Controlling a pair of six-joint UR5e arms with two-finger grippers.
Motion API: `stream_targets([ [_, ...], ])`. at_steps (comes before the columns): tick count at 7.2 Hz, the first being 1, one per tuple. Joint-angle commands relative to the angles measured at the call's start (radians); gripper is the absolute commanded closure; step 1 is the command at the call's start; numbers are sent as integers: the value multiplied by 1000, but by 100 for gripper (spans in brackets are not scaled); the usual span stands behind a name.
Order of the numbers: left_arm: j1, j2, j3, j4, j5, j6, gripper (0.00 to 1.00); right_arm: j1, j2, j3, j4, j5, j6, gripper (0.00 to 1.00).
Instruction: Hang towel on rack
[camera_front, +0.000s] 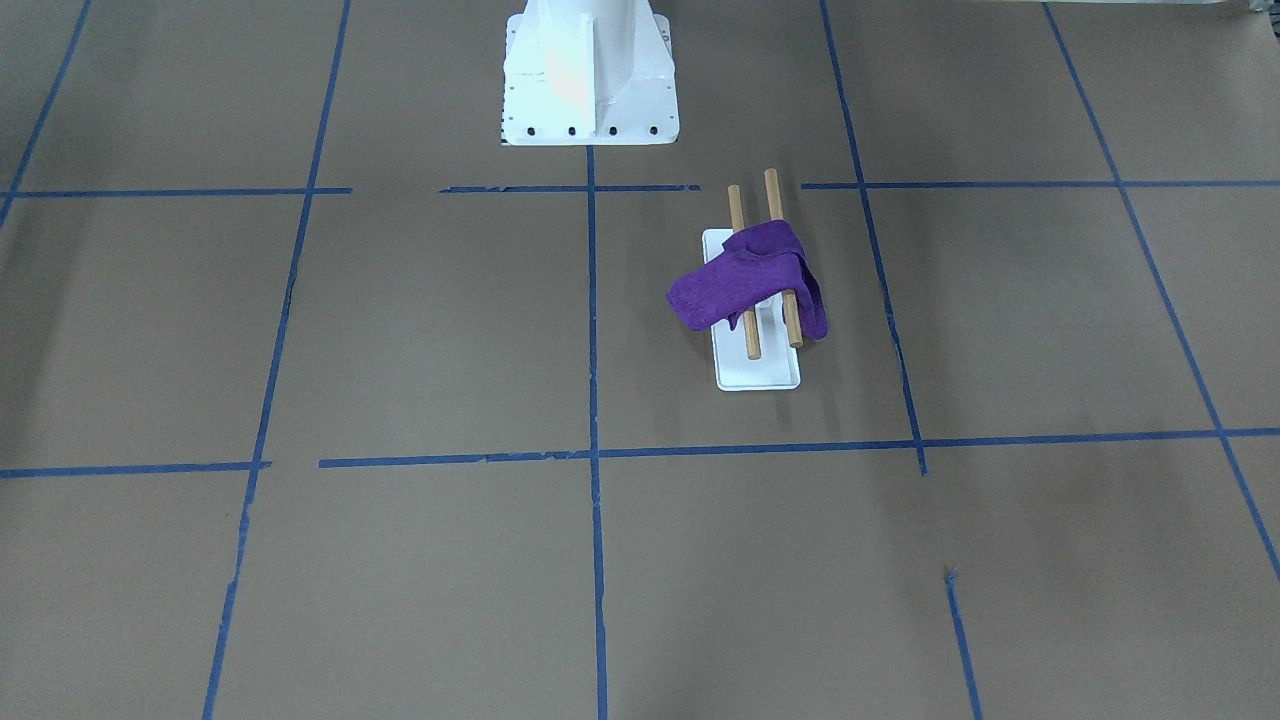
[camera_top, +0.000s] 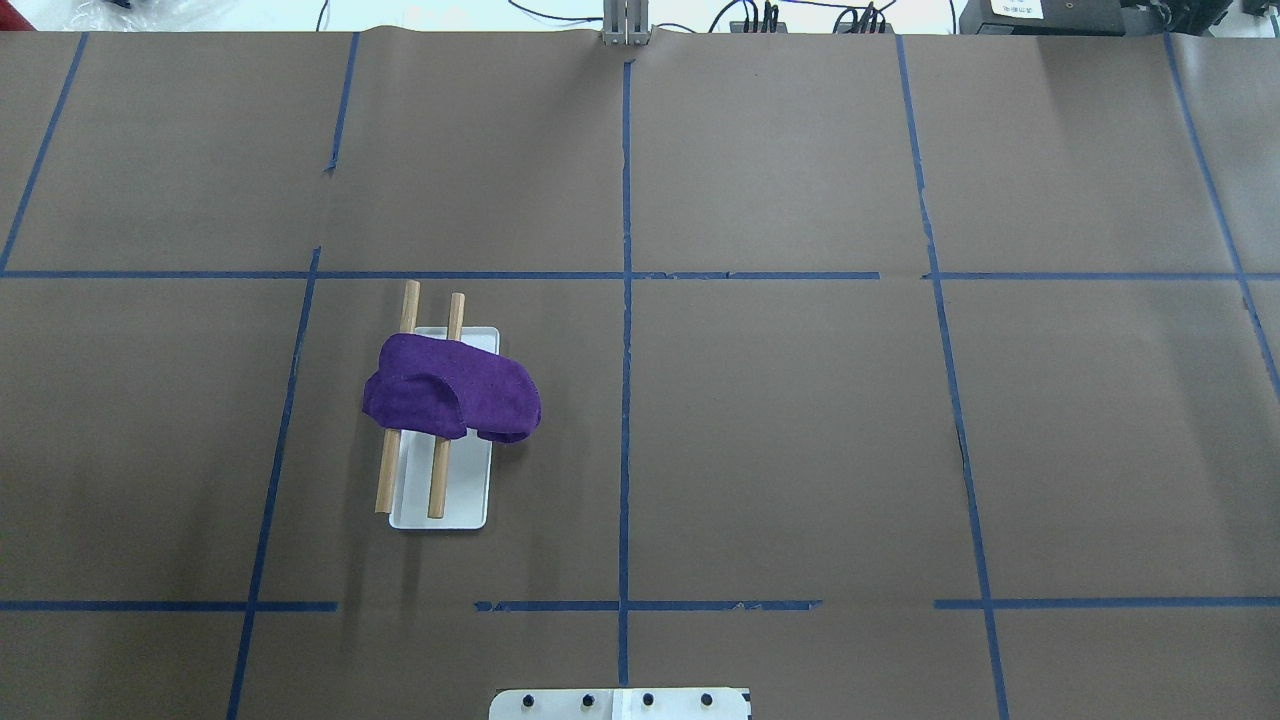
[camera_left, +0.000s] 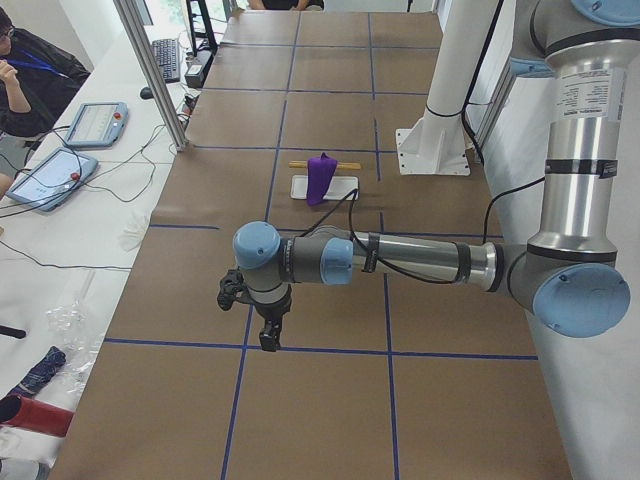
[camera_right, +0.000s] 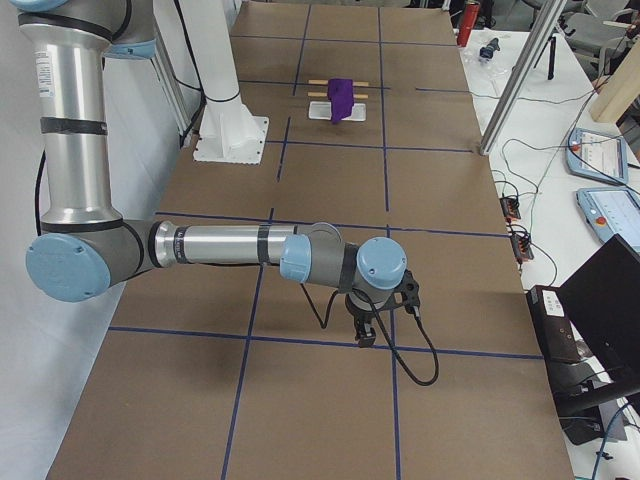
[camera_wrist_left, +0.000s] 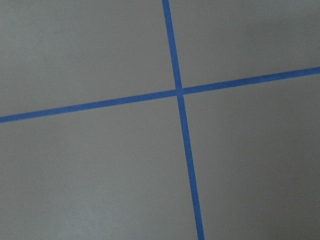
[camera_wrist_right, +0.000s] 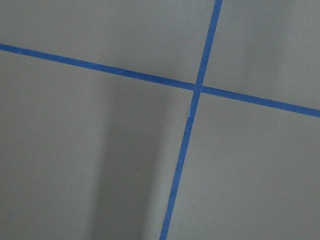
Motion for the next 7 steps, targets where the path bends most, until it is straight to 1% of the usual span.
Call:
stream_targets([
  [1, -1, 6, 25, -9, -9, -2, 0, 10, -11, -15, 0, 24, -2, 0],
  [2, -1, 5, 18, -9, -9, -5, 0, 15, -19, -19, 0, 24, -3, 0],
  [3, -1, -1, 16, -9, -9, -6, 0, 30, -42, -56, 35, 24, -6, 0],
  [4, -2, -6, 16, -9, -9, -8, 0, 38, -52, -84, 129, 15, 4, 0],
  [5, -2, -7, 13, -9, -9, -8, 0, 38, -31, -75, 141, 6, 111, 0],
  [6, -2, -7, 11, -8, -9, -8, 0, 38, -17, -55, 144, -37, 192, 0],
  [7, -4, -9, 8, -8, -9, -8, 0, 32, -17, -12, 143, -95, 198, 0],
])
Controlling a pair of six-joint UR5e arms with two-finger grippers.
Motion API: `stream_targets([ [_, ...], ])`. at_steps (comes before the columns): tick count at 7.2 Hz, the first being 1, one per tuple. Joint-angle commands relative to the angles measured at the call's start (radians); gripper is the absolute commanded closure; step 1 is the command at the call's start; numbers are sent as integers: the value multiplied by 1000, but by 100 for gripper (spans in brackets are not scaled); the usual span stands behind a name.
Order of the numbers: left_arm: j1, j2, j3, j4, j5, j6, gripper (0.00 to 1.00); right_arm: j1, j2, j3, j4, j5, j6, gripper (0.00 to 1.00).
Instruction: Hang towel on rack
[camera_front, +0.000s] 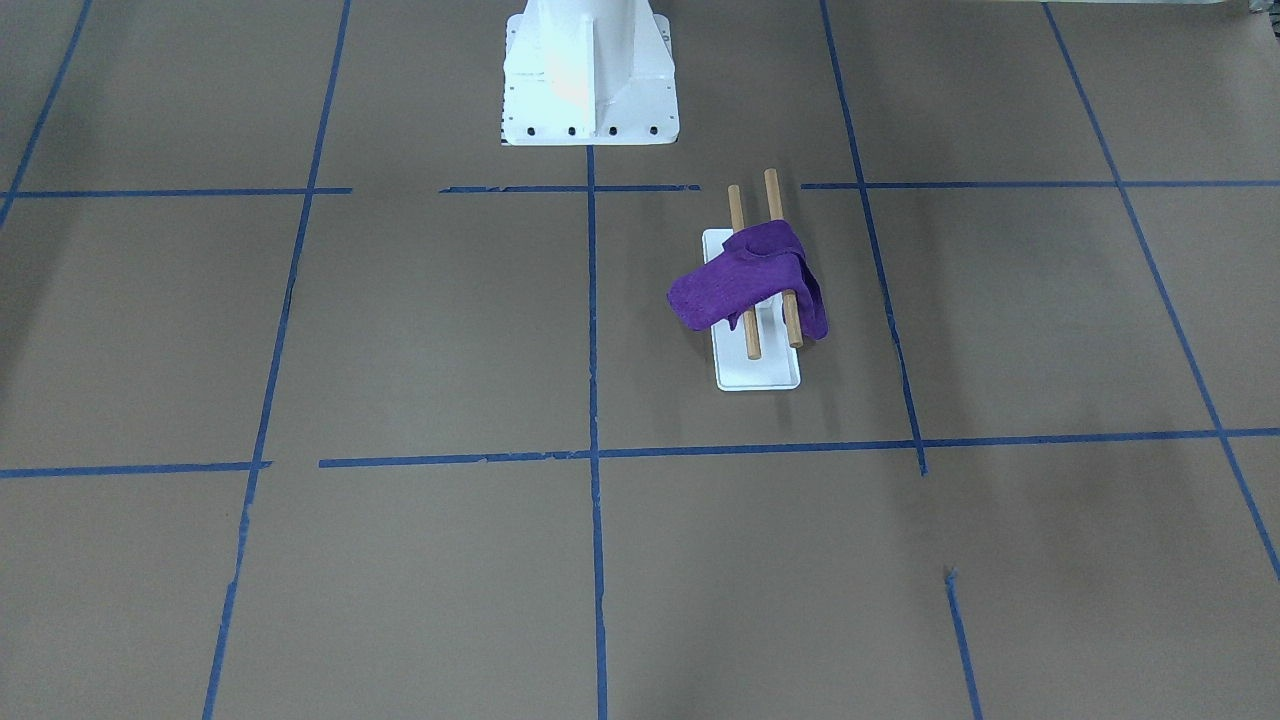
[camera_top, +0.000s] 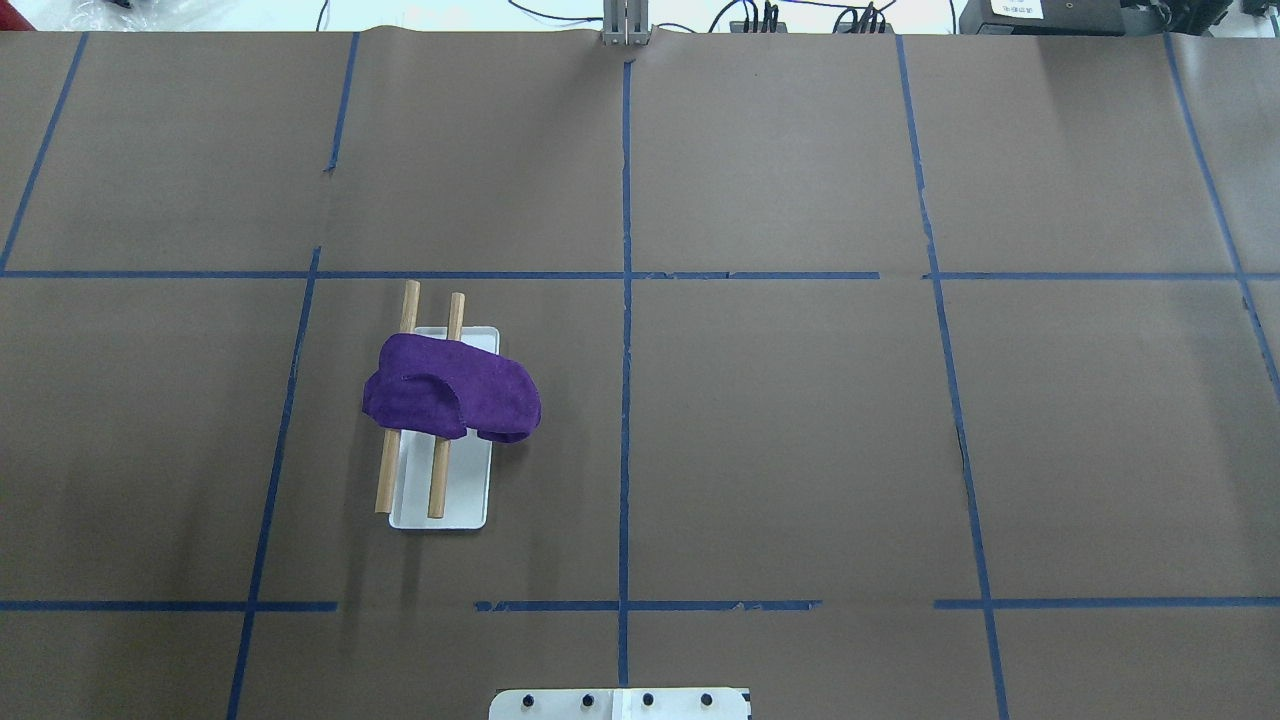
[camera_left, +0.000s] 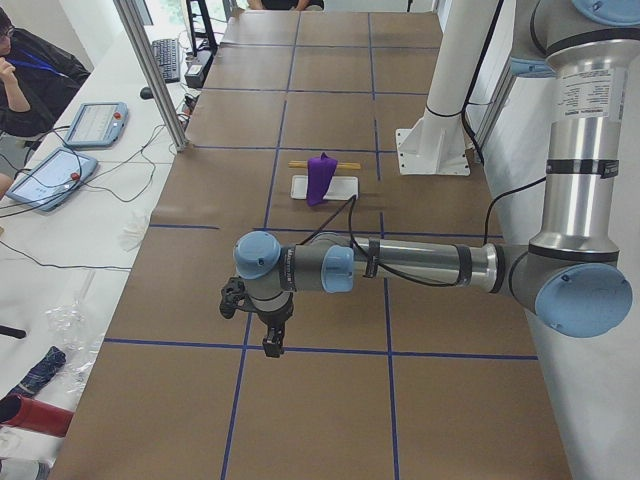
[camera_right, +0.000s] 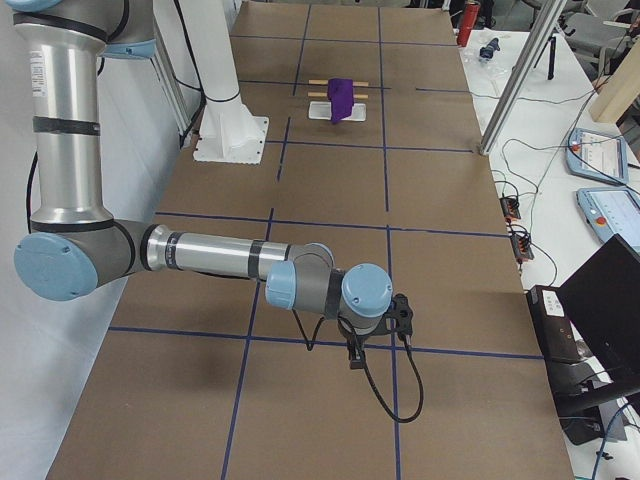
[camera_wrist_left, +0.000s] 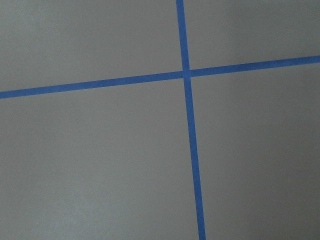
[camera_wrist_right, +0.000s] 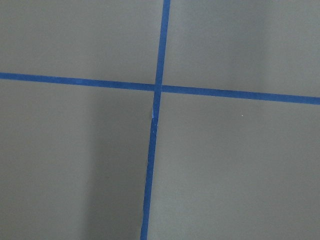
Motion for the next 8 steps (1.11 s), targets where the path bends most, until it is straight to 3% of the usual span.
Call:
stream_targets([
  [1, -4, -5, -5, 1, 0, -2, 0, -7, 2, 57, 1, -62, 47, 0],
  [6, -7, -11, -11, 2, 0, -3, 0, -28, -12, 82, -1, -43, 52, 0],
  [8, -7, -20, -49, -1, 5, -145, 0, -28, -12, 80, 4, -43, 52, 0],
])
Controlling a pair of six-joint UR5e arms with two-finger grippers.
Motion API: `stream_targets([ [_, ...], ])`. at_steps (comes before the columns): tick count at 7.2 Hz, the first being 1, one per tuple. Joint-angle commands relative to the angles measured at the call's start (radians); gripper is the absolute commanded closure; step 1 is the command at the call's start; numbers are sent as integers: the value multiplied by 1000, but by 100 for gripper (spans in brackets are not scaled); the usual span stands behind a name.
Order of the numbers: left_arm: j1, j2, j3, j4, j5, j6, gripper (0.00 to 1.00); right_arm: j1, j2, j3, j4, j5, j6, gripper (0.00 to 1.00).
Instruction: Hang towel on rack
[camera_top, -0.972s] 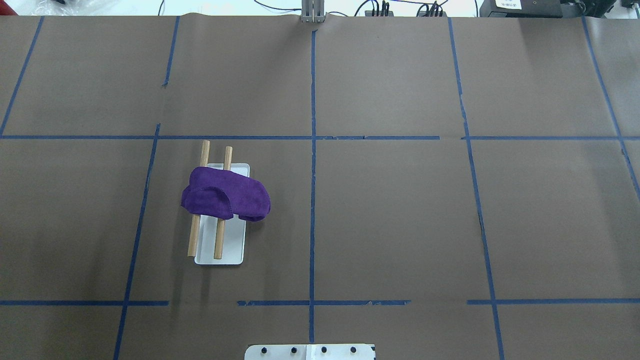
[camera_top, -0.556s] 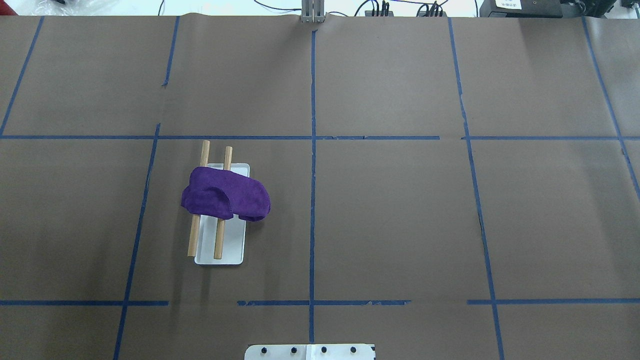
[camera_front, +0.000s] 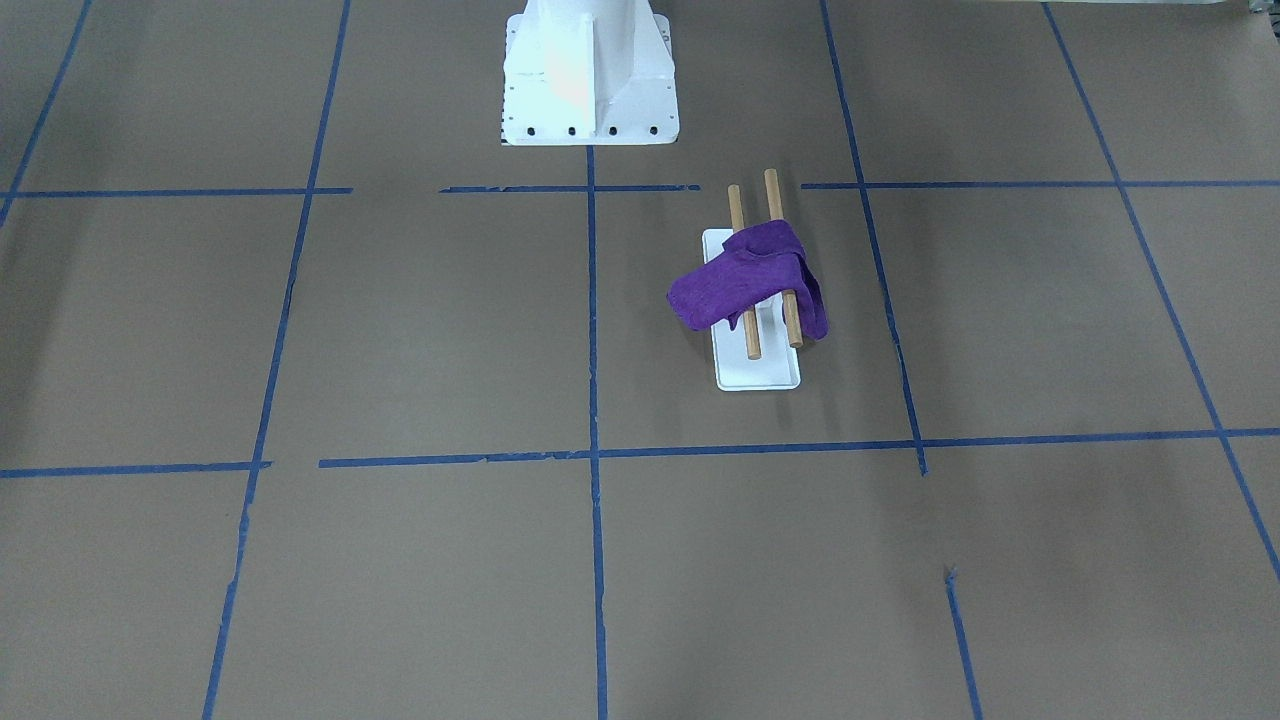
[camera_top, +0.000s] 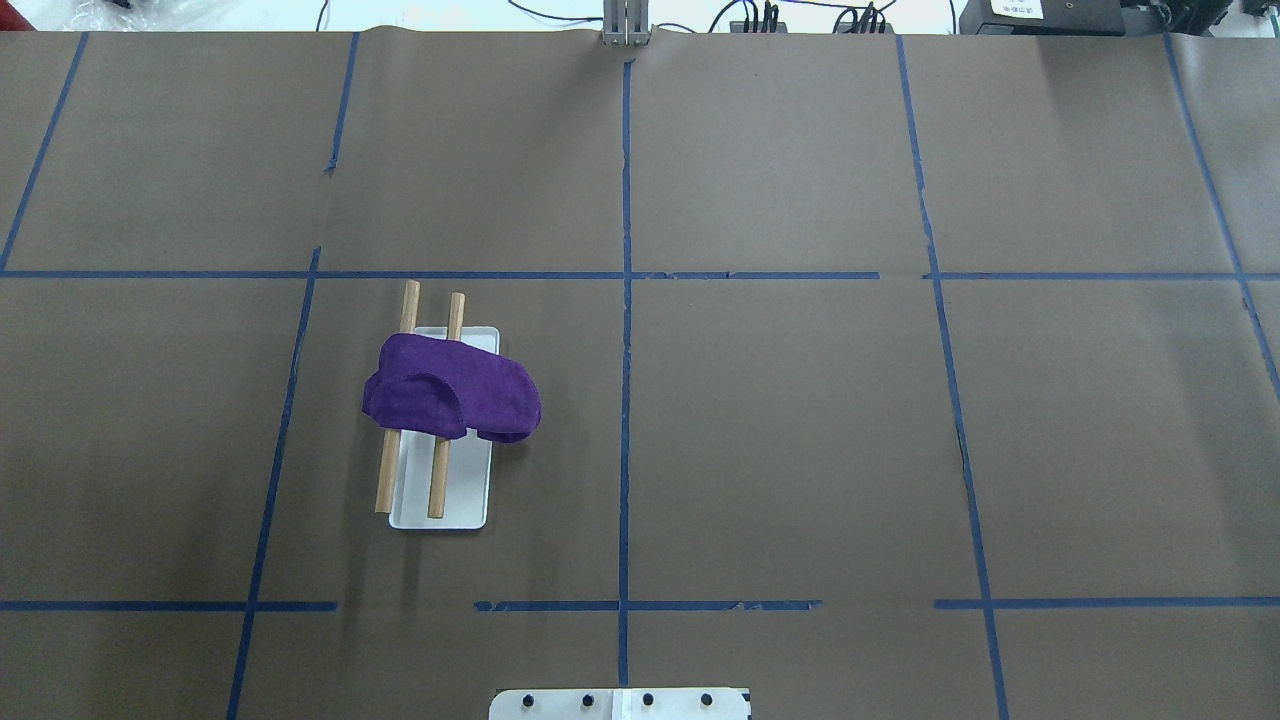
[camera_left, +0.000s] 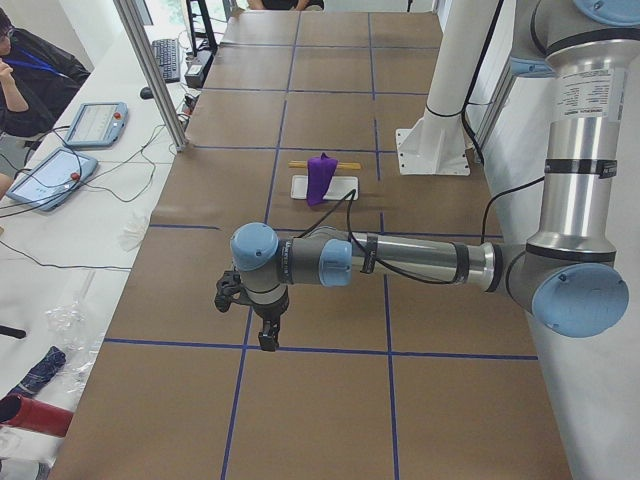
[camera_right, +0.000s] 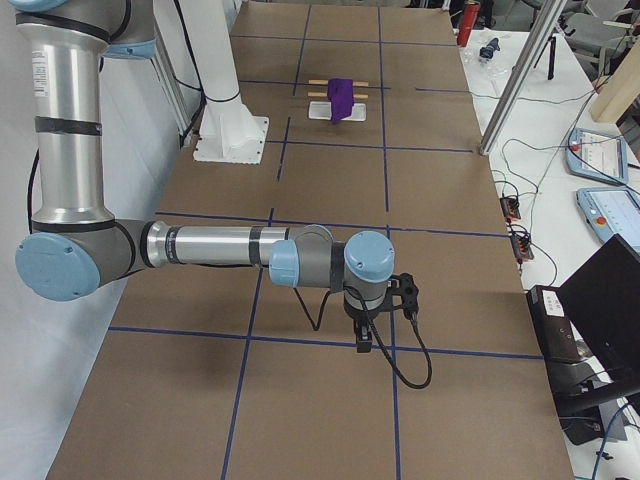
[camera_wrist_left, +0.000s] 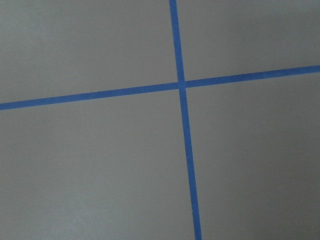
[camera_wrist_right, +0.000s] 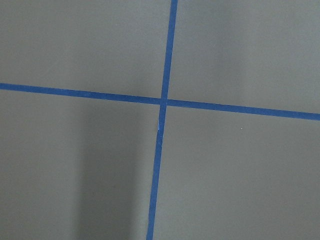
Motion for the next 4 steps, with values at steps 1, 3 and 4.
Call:
stream_targets([
  [1, 0, -5, -43, -5, 5, -73, 0, 0, 0, -1, 3, -1, 0, 0],
  [3, 0, -4, -41, -43, 7, -77, 0, -2, 1, -2, 3, -1, 0, 0],
  [4, 0, -4, -43, -43, 7, -79, 0, 0, 1, -2, 3, -1, 0, 0],
])
